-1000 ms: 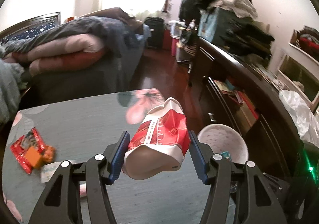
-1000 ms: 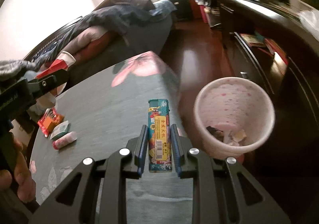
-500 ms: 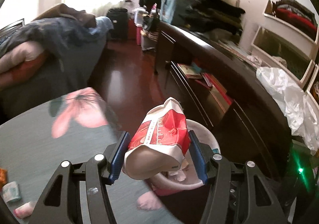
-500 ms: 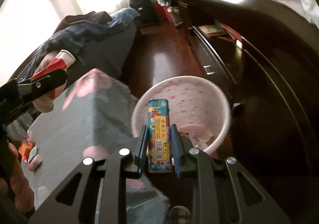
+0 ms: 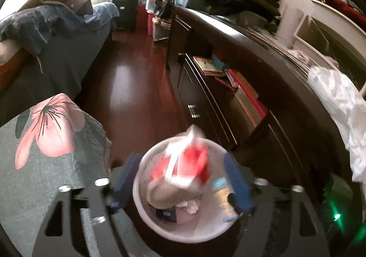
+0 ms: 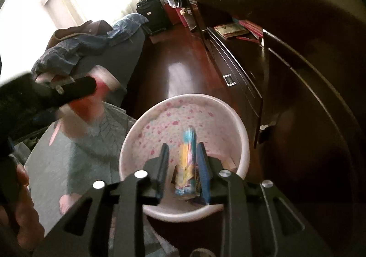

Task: Collect trash
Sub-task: 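Carry both items to the wastebasket and open both tools, then grasp the orange box with the left tool while the right tool grasps the pink glue stick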

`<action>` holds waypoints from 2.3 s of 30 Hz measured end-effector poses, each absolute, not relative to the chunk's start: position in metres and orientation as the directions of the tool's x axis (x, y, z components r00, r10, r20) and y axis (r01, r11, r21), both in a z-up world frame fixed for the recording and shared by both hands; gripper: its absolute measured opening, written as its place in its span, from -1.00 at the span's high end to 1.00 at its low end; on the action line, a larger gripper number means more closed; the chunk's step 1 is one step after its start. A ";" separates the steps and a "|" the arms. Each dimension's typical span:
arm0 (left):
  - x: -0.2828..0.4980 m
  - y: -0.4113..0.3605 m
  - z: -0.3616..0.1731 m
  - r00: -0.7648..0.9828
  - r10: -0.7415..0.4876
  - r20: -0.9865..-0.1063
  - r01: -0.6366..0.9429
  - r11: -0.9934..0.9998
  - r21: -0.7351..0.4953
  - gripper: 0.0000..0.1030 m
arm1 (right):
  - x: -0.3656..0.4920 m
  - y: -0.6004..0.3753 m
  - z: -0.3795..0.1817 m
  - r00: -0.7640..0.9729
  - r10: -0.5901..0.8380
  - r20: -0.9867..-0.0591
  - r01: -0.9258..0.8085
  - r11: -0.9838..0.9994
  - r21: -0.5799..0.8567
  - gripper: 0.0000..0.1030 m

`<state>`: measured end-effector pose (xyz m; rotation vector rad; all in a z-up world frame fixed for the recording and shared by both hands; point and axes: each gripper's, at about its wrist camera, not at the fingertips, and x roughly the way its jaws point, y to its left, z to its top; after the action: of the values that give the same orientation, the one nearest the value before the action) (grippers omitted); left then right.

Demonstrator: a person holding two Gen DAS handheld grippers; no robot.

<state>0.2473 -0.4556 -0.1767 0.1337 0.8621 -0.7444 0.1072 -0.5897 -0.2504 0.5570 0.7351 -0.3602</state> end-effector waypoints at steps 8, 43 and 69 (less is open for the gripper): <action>0.246 -0.440 -0.164 0.448 -0.533 -0.717 0.631 0.757 -0.169 -0.66 | 0.101 -0.584 -0.252 0.683 -0.120 -0.720 0.503 0.793 0.344 0.13; 0.229 -0.079 -0.101 0.757 -0.182 -0.628 0.162 0.983 -0.091 -0.90 | 0.127 -0.340 -0.164 0.708 0.051 -0.704 0.158 0.961 0.227 -0.54; 0.284 0.001 -0.180 0.667 -0.020 -0.745 -0.026 0.998 -0.050 -0.92 | 0.173 -0.241 -0.190 0.625 0.140 -0.768 -0.015 0.986 0.168 -0.63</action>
<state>0.2835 0.0007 -0.1796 -0.0577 0.8412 0.0036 0.1735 -0.2406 -0.1905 0.1510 0.8919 0.0891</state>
